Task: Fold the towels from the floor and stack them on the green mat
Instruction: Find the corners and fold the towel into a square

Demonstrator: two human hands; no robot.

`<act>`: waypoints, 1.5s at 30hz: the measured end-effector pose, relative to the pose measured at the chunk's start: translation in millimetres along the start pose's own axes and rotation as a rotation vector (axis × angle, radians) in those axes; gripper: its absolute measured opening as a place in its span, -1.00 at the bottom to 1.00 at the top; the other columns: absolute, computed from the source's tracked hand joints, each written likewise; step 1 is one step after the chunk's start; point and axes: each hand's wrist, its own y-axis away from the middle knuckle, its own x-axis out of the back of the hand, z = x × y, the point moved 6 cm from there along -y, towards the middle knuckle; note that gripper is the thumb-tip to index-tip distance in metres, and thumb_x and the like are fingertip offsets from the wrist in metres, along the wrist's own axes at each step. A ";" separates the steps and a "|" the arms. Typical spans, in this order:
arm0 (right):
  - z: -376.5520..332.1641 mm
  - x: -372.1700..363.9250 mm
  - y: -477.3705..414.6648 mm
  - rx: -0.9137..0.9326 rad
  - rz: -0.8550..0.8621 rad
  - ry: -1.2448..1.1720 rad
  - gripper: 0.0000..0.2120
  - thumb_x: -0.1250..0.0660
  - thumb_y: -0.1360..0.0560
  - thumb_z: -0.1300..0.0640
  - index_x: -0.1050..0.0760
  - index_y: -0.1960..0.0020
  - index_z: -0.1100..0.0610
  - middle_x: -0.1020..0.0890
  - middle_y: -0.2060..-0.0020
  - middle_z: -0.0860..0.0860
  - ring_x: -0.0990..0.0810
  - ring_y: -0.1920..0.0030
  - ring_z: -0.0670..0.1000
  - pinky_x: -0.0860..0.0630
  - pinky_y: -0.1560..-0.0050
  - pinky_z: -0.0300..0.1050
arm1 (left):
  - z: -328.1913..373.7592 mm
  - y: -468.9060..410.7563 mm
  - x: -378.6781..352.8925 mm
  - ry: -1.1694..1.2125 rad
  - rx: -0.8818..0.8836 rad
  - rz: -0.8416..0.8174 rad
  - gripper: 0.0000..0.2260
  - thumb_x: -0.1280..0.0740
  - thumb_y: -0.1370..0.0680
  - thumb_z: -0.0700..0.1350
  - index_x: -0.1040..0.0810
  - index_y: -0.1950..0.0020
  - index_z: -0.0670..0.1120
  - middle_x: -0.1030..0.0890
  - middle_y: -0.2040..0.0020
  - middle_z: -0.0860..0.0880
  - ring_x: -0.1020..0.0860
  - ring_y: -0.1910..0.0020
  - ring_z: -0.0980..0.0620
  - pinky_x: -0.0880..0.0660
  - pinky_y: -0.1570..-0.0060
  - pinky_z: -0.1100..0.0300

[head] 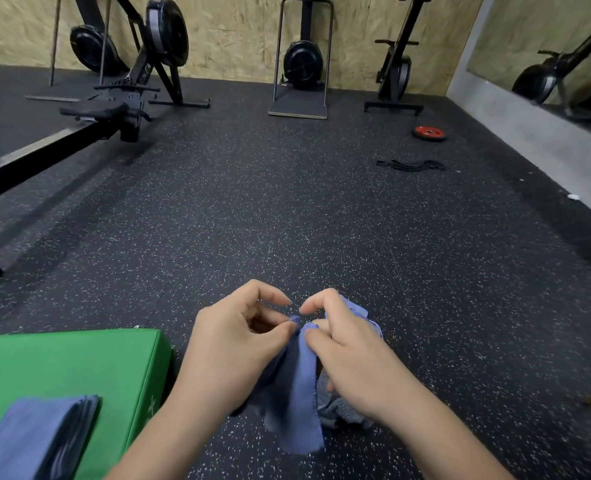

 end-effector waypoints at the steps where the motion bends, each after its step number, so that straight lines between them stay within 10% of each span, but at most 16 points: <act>1: -0.2 -0.7 -0.2 0.000 -0.005 0.000 -0.85 -0.16 -0.69 0.03 -0.33 -0.15 -0.23 -0.67 0.13 0.03 -0.61 0.27 0.10 -0.65 0.04 0.23 | 0.6 0.8 -0.6 -0.009 -0.007 0.002 -0.79 -0.61 -0.50 -0.14 -0.66 -0.01 0.11 -0.76 0.21 0.18 -0.62 0.31 0.24 -0.51 0.18 0.33; 9: -3.5 3.0 0.1 -0.057 0.034 -0.058 -0.89 -0.28 -0.72 0.06 -0.35 -0.14 -0.10 -0.70 0.26 0.04 -0.67 0.40 -0.02 -0.60 0.28 -0.16 | 4.0 3.0 -0.3 -0.114 -0.065 0.024 -0.75 -0.61 -0.48 -0.16 -0.66 0.01 0.15 -0.73 0.22 0.26 -0.68 0.26 0.23 -0.52 0.19 0.38; 19: -1.9 1.9 -1.8 -0.109 0.115 -0.194 -0.83 -0.34 -0.69 0.07 -0.52 0.09 0.03 -0.76 0.23 0.02 -0.77 0.23 0.01 -0.71 -0.02 0.21 | 3.6 3.9 -2.1 -0.092 -0.064 0.066 -0.78 -0.59 -0.52 -0.16 -0.68 0.04 0.16 -0.73 0.20 0.28 -0.68 0.25 0.27 -0.49 0.19 0.43; 24: 0.8 -3.4 -1.0 -0.176 0.087 -0.498 -0.83 -0.21 -0.64 0.39 -0.56 -0.04 0.24 -0.74 0.15 0.25 -0.77 0.16 0.09 -0.75 0.04 0.07 | 8.8 3.9 -1.1 -0.175 -0.143 0.060 -0.77 -0.58 -0.50 -0.18 -0.70 0.02 0.16 -0.72 0.14 0.34 -0.69 0.14 0.32 -0.50 0.10 0.45; 32: 0.7 -6.4 0.9 -0.170 -0.013 -0.610 -0.72 -0.22 -0.71 0.34 -0.71 -0.08 0.17 -0.76 0.03 0.23 -0.78 0.03 0.08 -0.69 -0.22 0.23 | 13.9 3.0 -2.9 -0.243 -0.234 0.008 -0.59 -0.59 -0.43 -0.19 -0.63 -0.13 0.24 -0.70 0.02 0.35 -0.66 -0.05 0.29 -0.43 -0.02 0.46; 38: -6.8 6.3 2.3 -0.104 0.064 -0.514 -0.85 -0.22 -0.67 0.39 -0.49 -0.10 0.17 -0.79 0.06 0.11 -0.80 0.04 0.05 -0.73 -0.11 0.10 | 9.9 -2.6 7.4 -0.119 -0.183 -0.002 -0.57 -0.53 -0.49 -0.30 -0.62 -0.14 0.21 -0.75 0.08 0.28 -0.70 0.15 0.18 -0.54 0.10 0.32; 45: -15.6 16.3 4.2 0.151 0.109 0.087 -0.76 -0.52 -0.55 -0.03 -0.58 -0.18 -0.19 -0.52 -0.06 -0.20 -0.55 -0.14 -0.20 -0.43 -0.12 -0.32 | 7.6 -3.5 5.5 0.066 -0.138 -0.097 -0.51 -0.50 -0.52 -0.32 -0.60 -0.20 0.26 -0.79 0.02 0.13 -0.70 0.11 0.08 -0.60 0.00 0.03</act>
